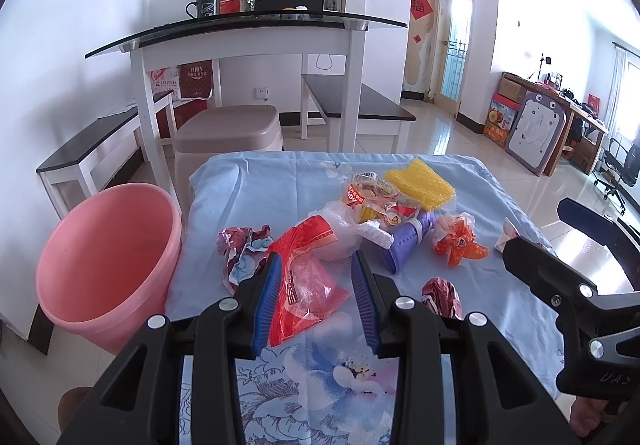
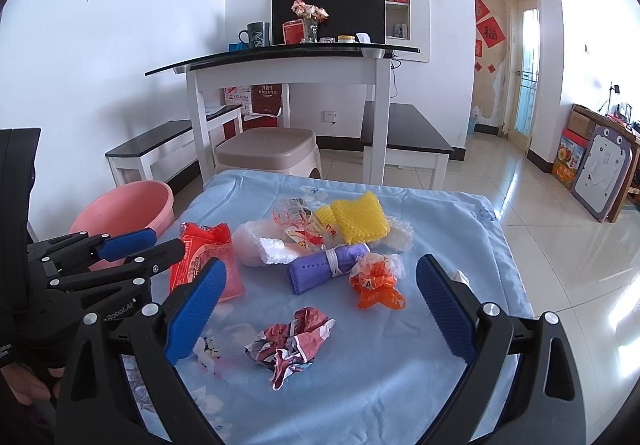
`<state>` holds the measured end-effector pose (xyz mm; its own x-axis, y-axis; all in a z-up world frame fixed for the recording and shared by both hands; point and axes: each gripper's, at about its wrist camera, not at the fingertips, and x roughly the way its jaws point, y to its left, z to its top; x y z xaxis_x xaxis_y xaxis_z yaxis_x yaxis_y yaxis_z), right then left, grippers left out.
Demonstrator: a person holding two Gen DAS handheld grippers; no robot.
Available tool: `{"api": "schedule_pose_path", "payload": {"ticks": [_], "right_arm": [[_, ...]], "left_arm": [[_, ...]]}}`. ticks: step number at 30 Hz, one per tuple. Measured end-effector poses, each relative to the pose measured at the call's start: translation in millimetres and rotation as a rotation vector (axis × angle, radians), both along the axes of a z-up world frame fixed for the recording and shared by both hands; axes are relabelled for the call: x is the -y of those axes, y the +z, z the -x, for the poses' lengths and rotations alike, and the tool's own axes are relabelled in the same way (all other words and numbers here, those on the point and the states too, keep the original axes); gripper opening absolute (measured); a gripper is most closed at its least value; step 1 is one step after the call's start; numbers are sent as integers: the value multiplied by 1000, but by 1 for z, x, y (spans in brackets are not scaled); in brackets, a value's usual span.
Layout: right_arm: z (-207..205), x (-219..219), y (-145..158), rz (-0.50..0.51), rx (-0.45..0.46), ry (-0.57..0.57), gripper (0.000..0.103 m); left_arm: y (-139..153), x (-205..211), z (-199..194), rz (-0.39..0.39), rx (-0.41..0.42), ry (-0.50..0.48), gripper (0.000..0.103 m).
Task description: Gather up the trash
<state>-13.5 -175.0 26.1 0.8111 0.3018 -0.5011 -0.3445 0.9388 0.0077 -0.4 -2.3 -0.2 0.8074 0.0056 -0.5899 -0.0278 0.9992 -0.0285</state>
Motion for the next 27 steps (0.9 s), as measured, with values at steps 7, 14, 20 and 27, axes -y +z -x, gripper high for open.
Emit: {"api": "schedule_pose_path", "payload": {"ticks": [7,14,20,27], "right_arm": [[1,-2,-2,2,-3,1,96],[0,-4,-3,3,-12,8,96],[-1,-4,-4,3,-17,11,96],[-1,-5,-4,6,-17,11,96]], "left_arm": [[0,0,0,2,-2,1,35],[-1,-1,0,4,-2,2,35],[0,-2,0,4,-1,4,35],[-2,-3,0,0,3,8,35]]}}
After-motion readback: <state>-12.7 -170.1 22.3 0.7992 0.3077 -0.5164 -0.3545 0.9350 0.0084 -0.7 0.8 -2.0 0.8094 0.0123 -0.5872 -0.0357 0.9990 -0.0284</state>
